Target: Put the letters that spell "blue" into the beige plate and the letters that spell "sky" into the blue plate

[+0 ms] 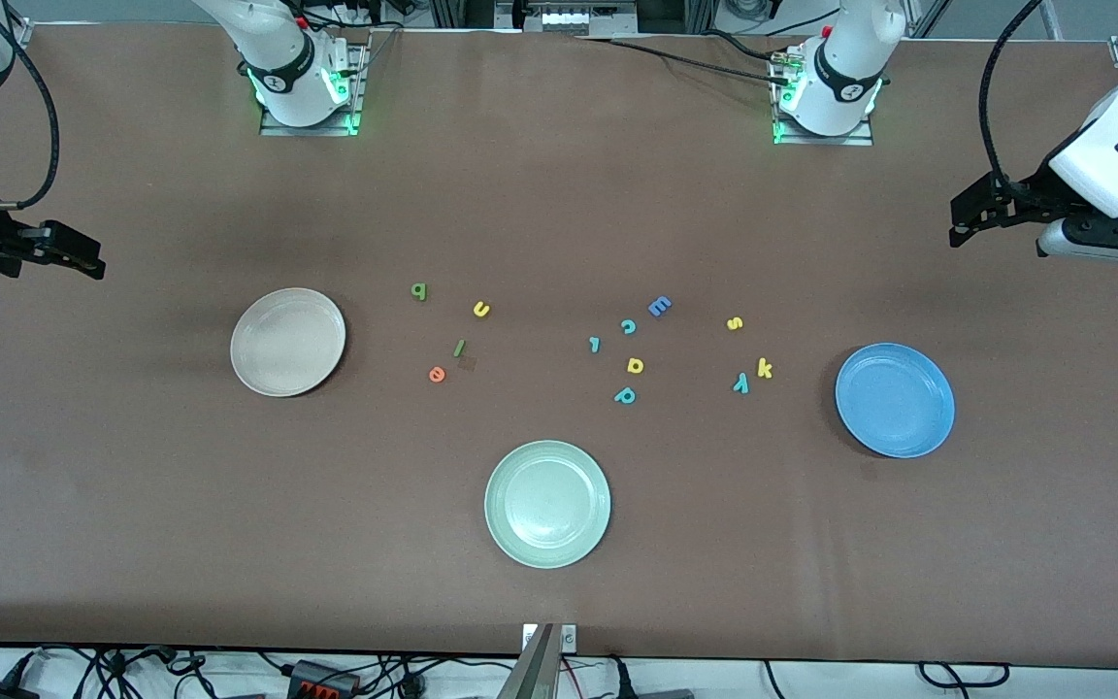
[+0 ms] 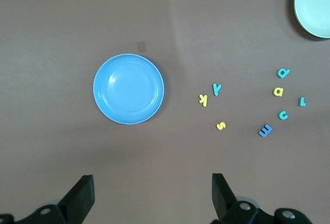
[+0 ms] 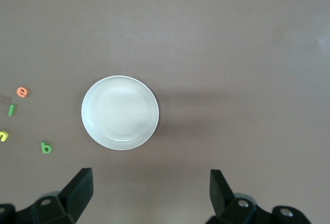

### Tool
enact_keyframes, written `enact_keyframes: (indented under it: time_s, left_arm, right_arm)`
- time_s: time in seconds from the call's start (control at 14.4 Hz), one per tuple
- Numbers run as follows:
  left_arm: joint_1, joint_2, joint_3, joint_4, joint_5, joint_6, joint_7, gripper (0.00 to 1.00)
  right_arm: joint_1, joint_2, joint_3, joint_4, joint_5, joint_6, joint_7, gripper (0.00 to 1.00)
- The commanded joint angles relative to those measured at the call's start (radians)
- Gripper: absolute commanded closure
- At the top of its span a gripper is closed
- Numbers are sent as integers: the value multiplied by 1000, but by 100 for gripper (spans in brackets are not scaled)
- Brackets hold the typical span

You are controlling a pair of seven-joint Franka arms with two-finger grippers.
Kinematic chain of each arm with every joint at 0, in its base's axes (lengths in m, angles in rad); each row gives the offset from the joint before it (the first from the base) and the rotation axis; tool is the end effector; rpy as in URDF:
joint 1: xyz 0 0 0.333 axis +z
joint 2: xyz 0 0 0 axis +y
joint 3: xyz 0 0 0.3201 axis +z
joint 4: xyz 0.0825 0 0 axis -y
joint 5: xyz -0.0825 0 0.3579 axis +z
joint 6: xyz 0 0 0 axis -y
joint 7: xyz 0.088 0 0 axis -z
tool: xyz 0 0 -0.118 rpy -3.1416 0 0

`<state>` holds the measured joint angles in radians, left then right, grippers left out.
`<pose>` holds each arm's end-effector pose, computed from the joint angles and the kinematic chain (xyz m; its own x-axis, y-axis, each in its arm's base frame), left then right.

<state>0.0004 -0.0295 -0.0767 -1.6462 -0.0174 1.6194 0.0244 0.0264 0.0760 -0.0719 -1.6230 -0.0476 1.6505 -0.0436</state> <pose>0.5210 -0.0424 0.6036 0.9950 -0.0997 0.0030 -0.0997 -0.9949 0.0151 0.5535 -0.0291 0.5601 0.9987 0.0018 -0.0506 0.0044 -0.9987 0.0505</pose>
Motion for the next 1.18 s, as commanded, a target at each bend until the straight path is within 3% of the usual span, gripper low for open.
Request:
enact_keyframes:
  time_s: [0.0, 0.42, 0.7, 1.11]
  left_arm:
    - [4, 0, -2, 14, -18, -18, 0, 0]
    - [4, 3, -2, 14, -18, -21, 2, 0]
    - [3, 32, -3, 20, -19, -101, 12, 0]
    - [-68, 285, -14, 48, -6, -87, -1, 0]
  right_arm:
    - [-8, -27, 3, -21, -8, -14, -15, 0]
    - [-2, -15, 6, -17, -11, -11, -16, 0]
    - [-3, -19, 4, -14, -6, -32, -15, 0]
    - [-10, -15, 4, -14, -6, -35, -15, 0]
